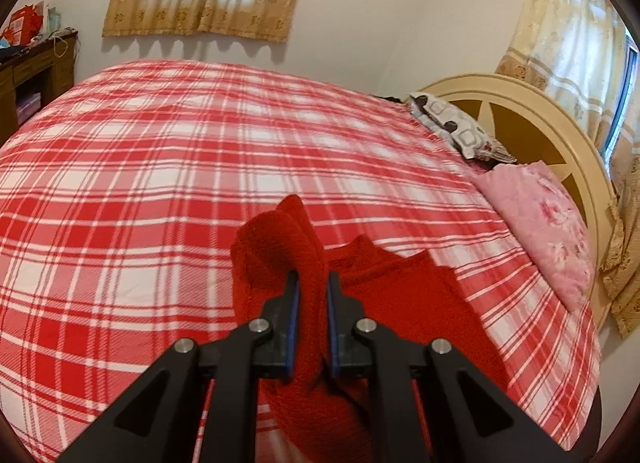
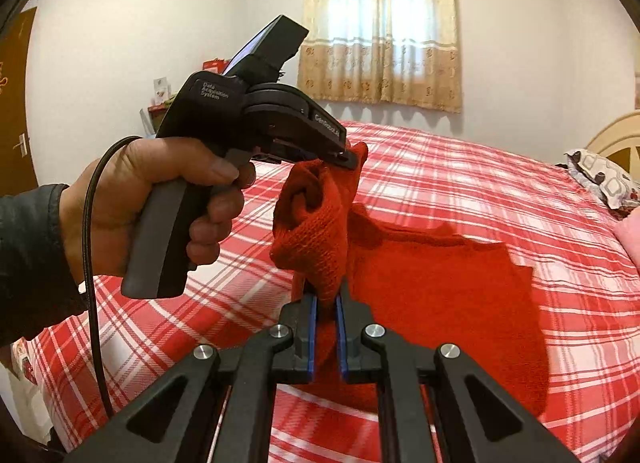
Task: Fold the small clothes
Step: 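Lift the held side edge with the left gripper and fold it across the sweater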
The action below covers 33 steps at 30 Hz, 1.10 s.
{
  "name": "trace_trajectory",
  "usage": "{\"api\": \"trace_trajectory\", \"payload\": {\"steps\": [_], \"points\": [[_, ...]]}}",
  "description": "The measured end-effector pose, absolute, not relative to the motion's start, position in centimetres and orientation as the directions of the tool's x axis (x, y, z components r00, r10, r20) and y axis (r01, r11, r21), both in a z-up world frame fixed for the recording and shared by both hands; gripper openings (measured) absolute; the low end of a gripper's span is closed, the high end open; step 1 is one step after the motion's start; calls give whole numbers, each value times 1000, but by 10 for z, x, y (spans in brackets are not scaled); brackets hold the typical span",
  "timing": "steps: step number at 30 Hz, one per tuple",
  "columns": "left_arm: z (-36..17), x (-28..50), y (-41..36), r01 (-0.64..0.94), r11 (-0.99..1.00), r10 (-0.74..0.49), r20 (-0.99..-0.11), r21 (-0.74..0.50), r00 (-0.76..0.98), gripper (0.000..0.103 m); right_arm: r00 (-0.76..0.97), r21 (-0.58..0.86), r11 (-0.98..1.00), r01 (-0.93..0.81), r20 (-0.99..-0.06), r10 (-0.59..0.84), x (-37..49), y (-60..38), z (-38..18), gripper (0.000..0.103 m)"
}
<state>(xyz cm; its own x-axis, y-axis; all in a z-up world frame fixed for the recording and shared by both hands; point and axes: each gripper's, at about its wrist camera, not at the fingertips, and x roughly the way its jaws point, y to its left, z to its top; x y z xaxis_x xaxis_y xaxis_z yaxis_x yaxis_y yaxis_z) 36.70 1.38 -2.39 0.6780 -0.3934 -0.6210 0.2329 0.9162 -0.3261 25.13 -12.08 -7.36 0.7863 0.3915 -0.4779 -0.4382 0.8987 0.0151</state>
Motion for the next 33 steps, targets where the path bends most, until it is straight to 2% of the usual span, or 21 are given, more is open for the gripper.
{"api": "trace_trajectory", "payload": {"steps": [23,33], "points": [[-21,386,-112,382,865,-500,-633,-326,591,12,792,151,947,-284,-519,321,258,-240,-86,7],[-46,390,-175,473,854,-473,-703,-218,530,12,735,268,945,-188,-600,316,267,-283,-116,7]]}}
